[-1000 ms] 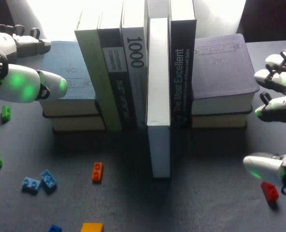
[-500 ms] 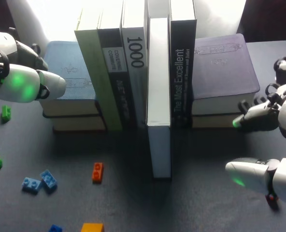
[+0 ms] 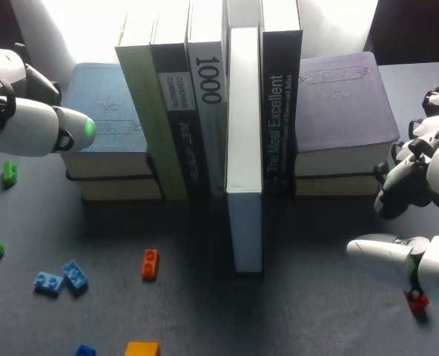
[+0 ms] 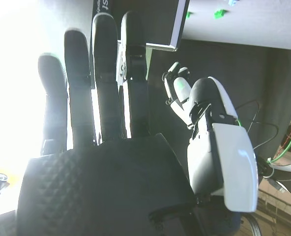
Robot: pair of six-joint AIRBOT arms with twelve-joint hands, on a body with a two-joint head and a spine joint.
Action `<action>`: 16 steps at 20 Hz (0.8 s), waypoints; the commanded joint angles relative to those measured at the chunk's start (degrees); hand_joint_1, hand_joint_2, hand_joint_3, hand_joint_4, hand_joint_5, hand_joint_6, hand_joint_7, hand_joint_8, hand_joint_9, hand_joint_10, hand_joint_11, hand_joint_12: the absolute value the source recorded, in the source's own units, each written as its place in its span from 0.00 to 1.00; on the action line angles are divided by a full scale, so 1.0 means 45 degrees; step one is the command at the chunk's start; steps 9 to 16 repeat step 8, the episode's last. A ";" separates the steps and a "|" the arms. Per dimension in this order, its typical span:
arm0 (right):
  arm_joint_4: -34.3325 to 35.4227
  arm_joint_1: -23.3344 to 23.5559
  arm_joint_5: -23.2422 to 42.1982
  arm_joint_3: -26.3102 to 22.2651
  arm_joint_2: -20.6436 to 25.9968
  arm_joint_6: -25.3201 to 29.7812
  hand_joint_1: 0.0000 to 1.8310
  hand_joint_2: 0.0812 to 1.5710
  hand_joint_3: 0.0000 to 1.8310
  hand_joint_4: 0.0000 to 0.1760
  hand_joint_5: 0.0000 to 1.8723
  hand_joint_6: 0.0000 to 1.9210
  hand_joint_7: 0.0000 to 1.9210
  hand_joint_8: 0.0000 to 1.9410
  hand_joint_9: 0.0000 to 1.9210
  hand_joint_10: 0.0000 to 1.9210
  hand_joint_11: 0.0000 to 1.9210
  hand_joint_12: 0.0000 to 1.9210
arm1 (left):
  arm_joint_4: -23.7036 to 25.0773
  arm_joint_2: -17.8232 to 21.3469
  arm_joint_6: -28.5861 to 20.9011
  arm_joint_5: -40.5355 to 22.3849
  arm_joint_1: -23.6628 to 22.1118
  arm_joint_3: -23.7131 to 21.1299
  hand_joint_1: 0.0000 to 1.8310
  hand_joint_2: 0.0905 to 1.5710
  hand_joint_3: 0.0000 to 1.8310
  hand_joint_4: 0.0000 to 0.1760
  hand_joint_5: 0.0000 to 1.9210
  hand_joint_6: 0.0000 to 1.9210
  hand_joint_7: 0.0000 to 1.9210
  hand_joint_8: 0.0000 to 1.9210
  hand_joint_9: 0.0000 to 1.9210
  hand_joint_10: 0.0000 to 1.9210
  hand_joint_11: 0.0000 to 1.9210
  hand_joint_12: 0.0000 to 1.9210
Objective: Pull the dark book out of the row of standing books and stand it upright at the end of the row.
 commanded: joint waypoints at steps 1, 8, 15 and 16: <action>-0.0543 0.0211 0.0729 0.0039 0.0091 0.0052 0.00 0.77 0.00 0.00 0.49 0.12 0.38 0.52 0.28 0.75 0.13 0.98 | 0.0662 0.0059 0.0032 -0.0523 -0.0129 0.0021 0.00 0.86 0.00 0.00 0.28 0.47 0.33 0.63 0.28 0.80 0.18 1.00; -0.1645 0.0221 0.0748 0.0407 0.0021 0.0595 0.00 0.77 0.00 0.00 0.44 0.23 0.37 0.53 0.28 0.75 0.11 0.99 | 0.0658 0.0058 0.0031 -0.0523 -0.0128 0.0022 0.00 0.86 0.00 0.00 0.28 0.47 0.36 0.62 0.31 0.78 0.17 1.00; -0.1645 0.0221 0.0748 0.0407 0.0021 0.0595 0.00 0.77 0.00 0.00 0.44 0.23 0.37 0.53 0.28 0.75 0.11 0.99 | 0.0658 0.0058 0.0031 -0.0523 -0.0128 0.0022 0.00 0.86 0.00 0.00 0.28 0.47 0.36 0.62 0.31 0.78 0.17 1.00; -0.1645 0.0221 0.0748 0.0407 0.0021 0.0595 0.00 0.77 0.00 0.00 0.44 0.23 0.37 0.53 0.28 0.75 0.11 0.99 | 0.0658 0.0058 0.0031 -0.0523 -0.0128 0.0022 0.00 0.86 0.00 0.00 0.28 0.47 0.36 0.62 0.31 0.78 0.17 1.00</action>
